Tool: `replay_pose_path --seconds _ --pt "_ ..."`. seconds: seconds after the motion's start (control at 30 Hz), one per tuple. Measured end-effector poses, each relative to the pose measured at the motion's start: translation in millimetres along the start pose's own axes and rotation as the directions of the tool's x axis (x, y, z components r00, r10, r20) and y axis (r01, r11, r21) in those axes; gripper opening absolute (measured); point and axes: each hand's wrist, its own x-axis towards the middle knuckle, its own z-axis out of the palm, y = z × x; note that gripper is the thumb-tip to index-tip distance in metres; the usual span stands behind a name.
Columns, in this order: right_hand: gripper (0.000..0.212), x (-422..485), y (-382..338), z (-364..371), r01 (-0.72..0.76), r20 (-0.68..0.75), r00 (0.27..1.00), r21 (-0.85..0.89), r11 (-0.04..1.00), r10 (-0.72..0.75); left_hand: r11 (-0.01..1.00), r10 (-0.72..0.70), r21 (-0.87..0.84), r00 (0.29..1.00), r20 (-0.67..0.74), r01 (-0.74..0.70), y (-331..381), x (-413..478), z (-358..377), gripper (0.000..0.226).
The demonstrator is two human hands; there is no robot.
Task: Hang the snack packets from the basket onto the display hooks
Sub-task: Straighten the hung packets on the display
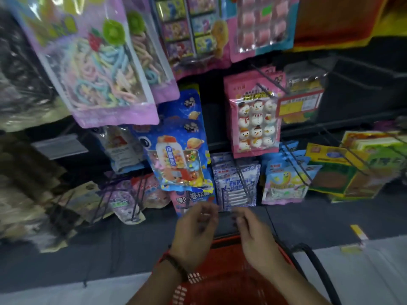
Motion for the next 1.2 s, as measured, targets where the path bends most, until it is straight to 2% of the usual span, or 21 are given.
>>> replay_pose_path --seconds 0.1,0.2,0.3,0.4,0.47,0.6,0.87,1.2 --pt "0.034 -8.9 -45.6 -8.3 0.117 -0.020 0.993 -0.049 0.992 -0.118 0.988 0.152 -0.010 0.972 -0.181 -0.156 18.9 -4.5 -32.2 0.028" --pt "0.042 -3.2 -95.6 -14.1 0.290 0.015 0.957 -0.154 0.945 -0.291 0.959 0.279 0.147 0.906 -0.317 -0.244 26.1 7.6 -63.3 0.053" --pt "0.054 10.9 -134.6 -10.7 0.376 0.044 0.924 -0.297 0.878 -0.381 0.959 0.218 0.239 0.931 -0.293 -0.149 36.0 24.7 -86.5 0.088" --pt "0.066 23.9 -157.8 1.9 0.360 0.104 0.933 -0.349 0.865 -0.346 0.898 0.172 0.430 0.973 -0.151 -0.092 43.0 34.7 -97.1 0.108" --pt "0.071 32.6 -166.6 8.9 0.303 0.128 0.953 -0.364 0.881 -0.275 0.858 0.125 0.511 0.988 -0.093 -0.060 42.6 42.0 -102.5 0.111" --pt "0.071 53.2 -176.3 12.5 0.239 0.155 0.968 -0.346 0.907 -0.196 0.829 0.096 0.558 0.990 -0.099 -0.024 43.3 60.1 -110.2 0.112" --pt "0.069 95.2 -181.8 8.8 0.205 0.173 0.973 -0.369 0.907 -0.150 0.814 0.026 0.581 0.999 -0.026 -0.006 48.6 93.2 -111.8 0.106" --pt "0.074 133.1 -178.8 4.4 0.239 0.234 0.960 -0.407 0.882 -0.152 0.814 0.013 0.581 0.998 -0.065 0.027 46.6 124.3 -108.6 0.103"
